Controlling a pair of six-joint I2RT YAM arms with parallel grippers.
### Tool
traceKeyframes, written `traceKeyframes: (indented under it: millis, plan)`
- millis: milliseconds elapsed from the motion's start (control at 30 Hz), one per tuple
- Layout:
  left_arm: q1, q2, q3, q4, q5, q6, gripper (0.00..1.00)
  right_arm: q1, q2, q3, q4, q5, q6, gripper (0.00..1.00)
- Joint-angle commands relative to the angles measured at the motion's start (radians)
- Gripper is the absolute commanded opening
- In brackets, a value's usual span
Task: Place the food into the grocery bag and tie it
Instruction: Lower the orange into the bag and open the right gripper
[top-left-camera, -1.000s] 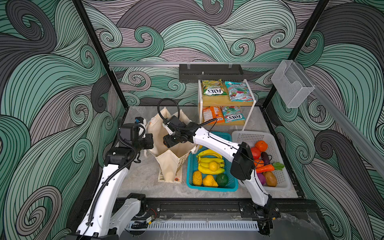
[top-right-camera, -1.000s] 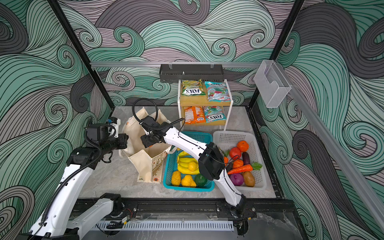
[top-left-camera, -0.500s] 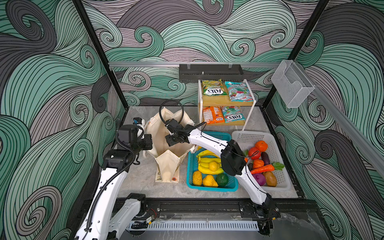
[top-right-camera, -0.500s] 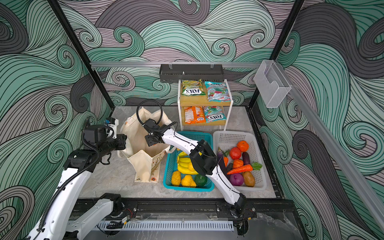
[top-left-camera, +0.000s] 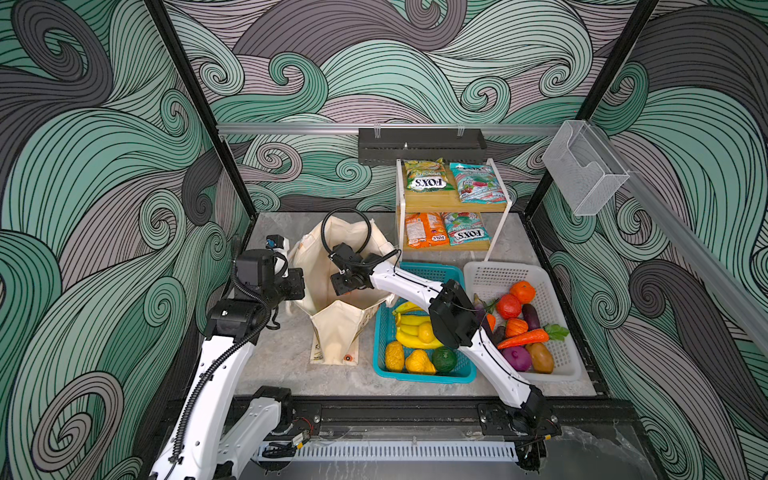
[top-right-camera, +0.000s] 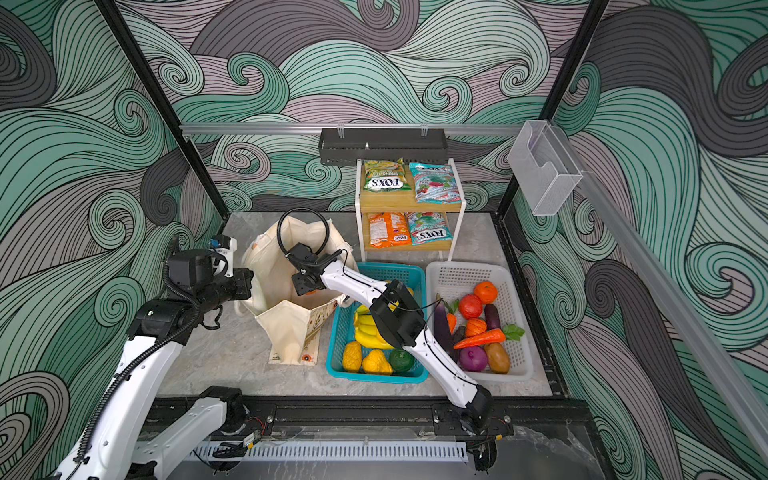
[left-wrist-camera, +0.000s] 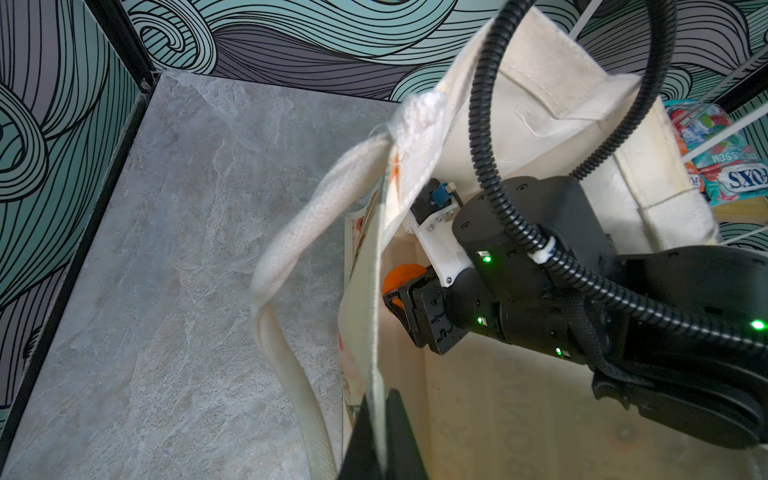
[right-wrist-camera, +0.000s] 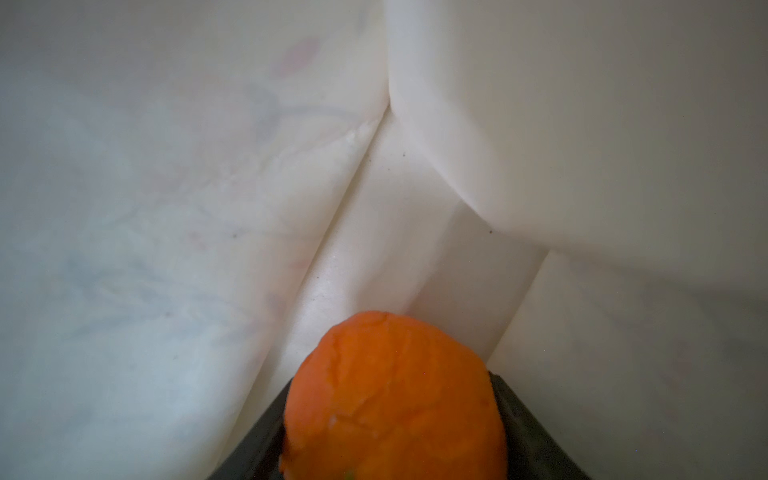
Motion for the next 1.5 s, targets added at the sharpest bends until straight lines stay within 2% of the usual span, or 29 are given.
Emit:
traceKeyframes:
  millis: [0,133,333,733,1033,1267,1467]
  plan:
    - [0.007,-0.024,0.010,0.019,-0.028,0.000,0.00,-0.025,0.047,0.014,-0.049,-0.011,0.021,0.51]
    - [0.007,-0.025,0.006,0.020,-0.036,-0.002,0.00,-0.037,0.059,0.009,-0.061,-0.023,0.029,0.54]
    - [0.007,-0.015,0.009,0.014,-0.039,-0.003,0.00,-0.042,0.035,-0.017,-0.064,-0.064,0.033,0.72]
    - [0.007,-0.012,0.008,0.013,-0.036,0.017,0.00,-0.021,-0.096,0.022,-0.133,-0.070,-0.007,0.99]
    - [0.007,-0.020,0.006,0.013,-0.051,0.017,0.00,0.010,-0.255,0.002,-0.154,-0.098,-0.033,0.99]
    - [0.006,-0.020,0.006,0.011,-0.055,0.018,0.00,0.053,-0.394,-0.044,-0.155,-0.040,-0.061,0.99]
    - [0.008,-0.021,0.007,0.009,-0.067,0.022,0.00,0.072,-0.556,-0.164,-0.104,-0.035,-0.055,0.99]
